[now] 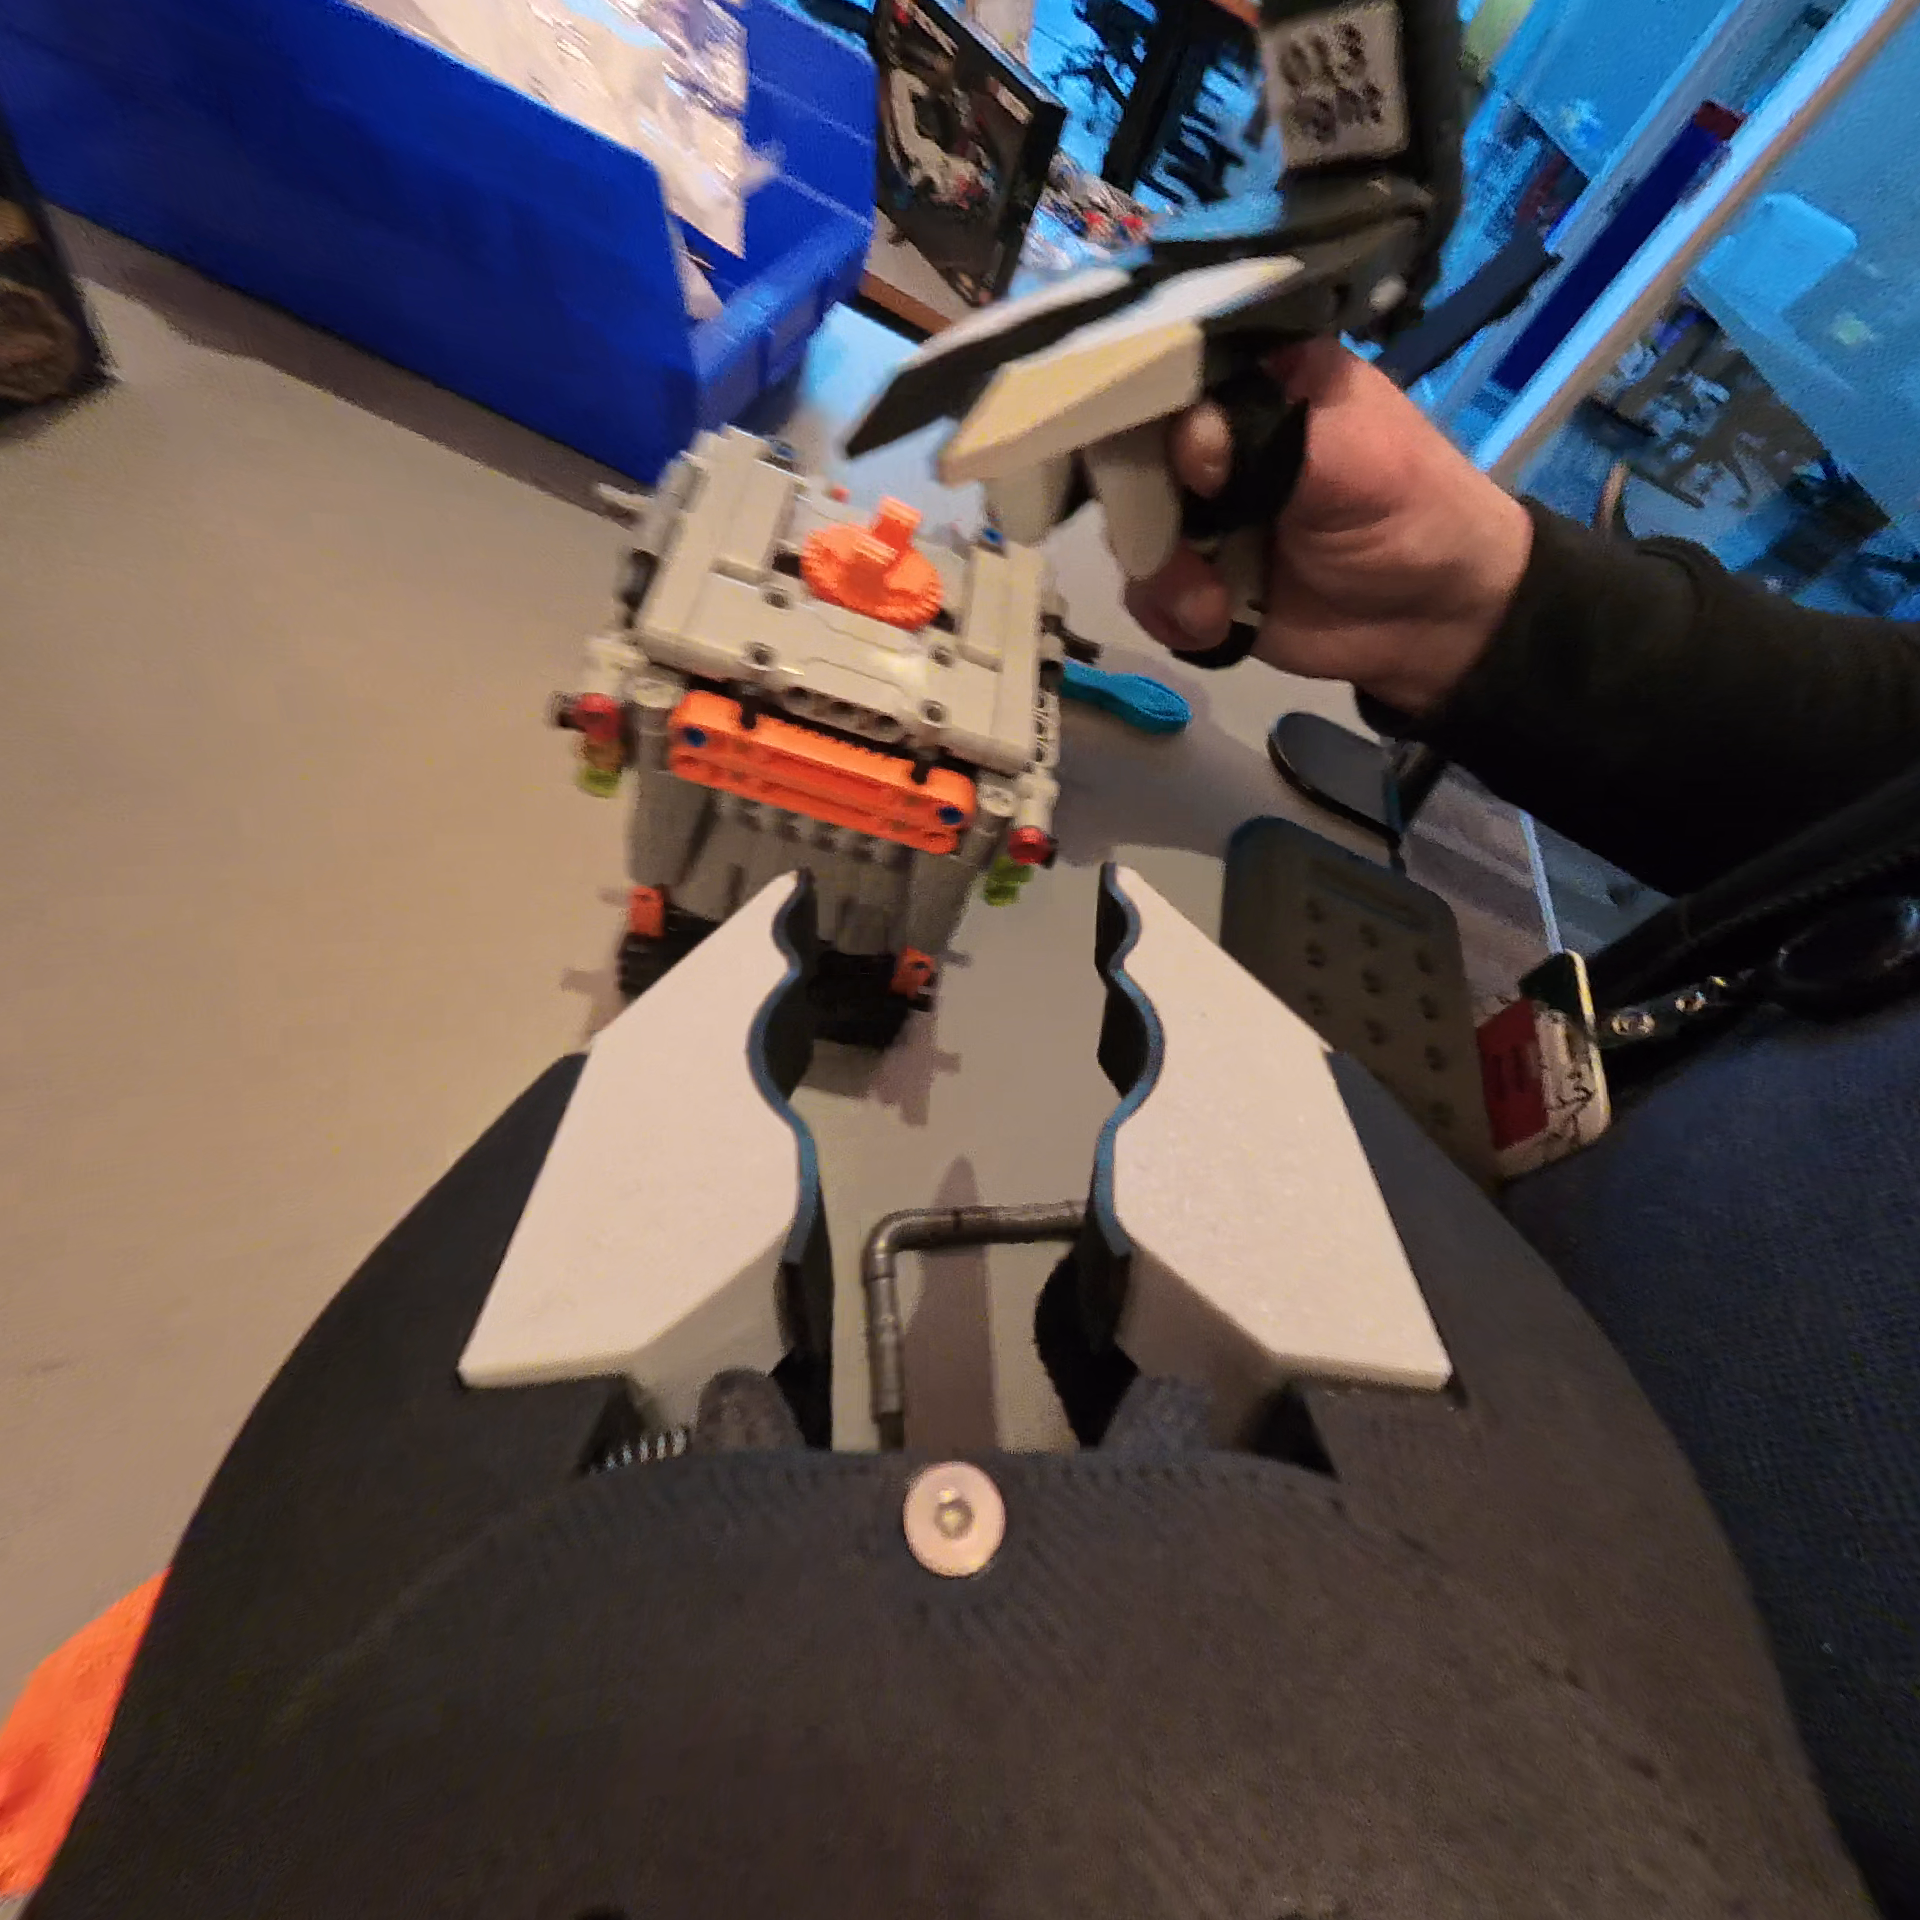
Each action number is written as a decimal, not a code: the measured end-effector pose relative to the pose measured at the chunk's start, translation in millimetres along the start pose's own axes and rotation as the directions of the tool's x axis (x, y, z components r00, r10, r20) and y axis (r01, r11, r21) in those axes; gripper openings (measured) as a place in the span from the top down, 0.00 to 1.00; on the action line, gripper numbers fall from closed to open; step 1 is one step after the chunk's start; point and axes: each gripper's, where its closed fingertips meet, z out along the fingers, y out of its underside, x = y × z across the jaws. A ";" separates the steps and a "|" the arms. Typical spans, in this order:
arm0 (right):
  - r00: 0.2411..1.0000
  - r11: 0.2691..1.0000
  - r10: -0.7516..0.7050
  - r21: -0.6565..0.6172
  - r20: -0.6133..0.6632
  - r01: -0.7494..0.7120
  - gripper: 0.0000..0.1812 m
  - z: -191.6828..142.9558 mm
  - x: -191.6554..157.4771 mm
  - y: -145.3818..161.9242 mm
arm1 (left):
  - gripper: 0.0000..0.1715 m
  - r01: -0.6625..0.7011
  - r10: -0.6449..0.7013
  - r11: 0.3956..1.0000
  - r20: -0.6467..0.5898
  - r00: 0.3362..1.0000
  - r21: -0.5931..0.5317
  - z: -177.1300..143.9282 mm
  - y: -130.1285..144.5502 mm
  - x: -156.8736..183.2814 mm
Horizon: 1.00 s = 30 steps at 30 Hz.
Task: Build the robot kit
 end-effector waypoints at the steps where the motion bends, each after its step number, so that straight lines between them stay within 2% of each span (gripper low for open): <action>1: 1.000 1.000 -0.010 0.001 -0.008 0.010 0.79 -3.6 -2.6 0.8 | 0.68 0.005 -0.005 1.000 0.020 1.000 0.020 -5.0 -4.5 -6.3; 5: 0.998 0.998 -0.059 -0.008 -0.037 0.058 0.80 -13.6 -18.5 10.3 | 0.50 -0.054 0.053 0.999 0.088 0.995 0.011 -8.9 -12.4 -22.2; 10: 0.986 0.990 -0.143 0.004 -0.090 0.144 0.85 -20.3 -35.8 16.0 | 0.30 -0.174 0.178 0.984 0.119 0.977 -0.045 9.2 -19.8 -28.7; 13: 0.979 0.983 -0.183 -0.009 -0.093 0.183 0.85 -17.5 -47.2 20.8 | 0.27 -0.224 0.232 0.971 0.114 0.966 -0.081 21.3 -19.2 -30.1; 18: 0.959 0.970 -0.243 -0.032 -0.147 0.241 0.86 -7.2 -52.1 29.2 | 0.38 -0.247 0.261 0.960 0.092 0.961 -0.134 32.5 -11.8 -27.0; 30: 0.946 0.970 -0.237 0.001 -0.220 0.244 0.86 -4.6 -42.6 24.3 | 0.39 -0.185 0.207 0.976 0.218 0.954 -0.114 36.0 -13.2 -28.1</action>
